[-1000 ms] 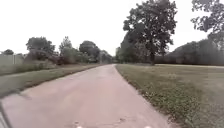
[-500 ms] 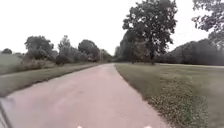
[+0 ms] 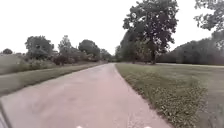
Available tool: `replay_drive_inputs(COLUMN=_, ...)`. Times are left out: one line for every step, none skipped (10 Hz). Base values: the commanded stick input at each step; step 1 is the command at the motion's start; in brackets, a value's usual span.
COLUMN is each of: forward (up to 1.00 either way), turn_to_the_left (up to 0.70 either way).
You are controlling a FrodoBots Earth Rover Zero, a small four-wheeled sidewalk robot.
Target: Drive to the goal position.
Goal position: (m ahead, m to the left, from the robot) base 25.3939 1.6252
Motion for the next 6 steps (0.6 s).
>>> replay_drive_inputs(forward=0.70, turn_to_the_left=0.00)
replay_drive_inputs(forward=0.70, turn_to_the_left=0.00)
replay_drive_inputs(forward=0.70, turn_to_the_left=0.00)
replay_drive_inputs(forward=0.70, turn_to_the_left=0.00)
replay_drive_inputs(forward=0.70, turn_to_the_left=0.00)
replay_drive_inputs(forward=0.70, turn_to_the_left=0.00)
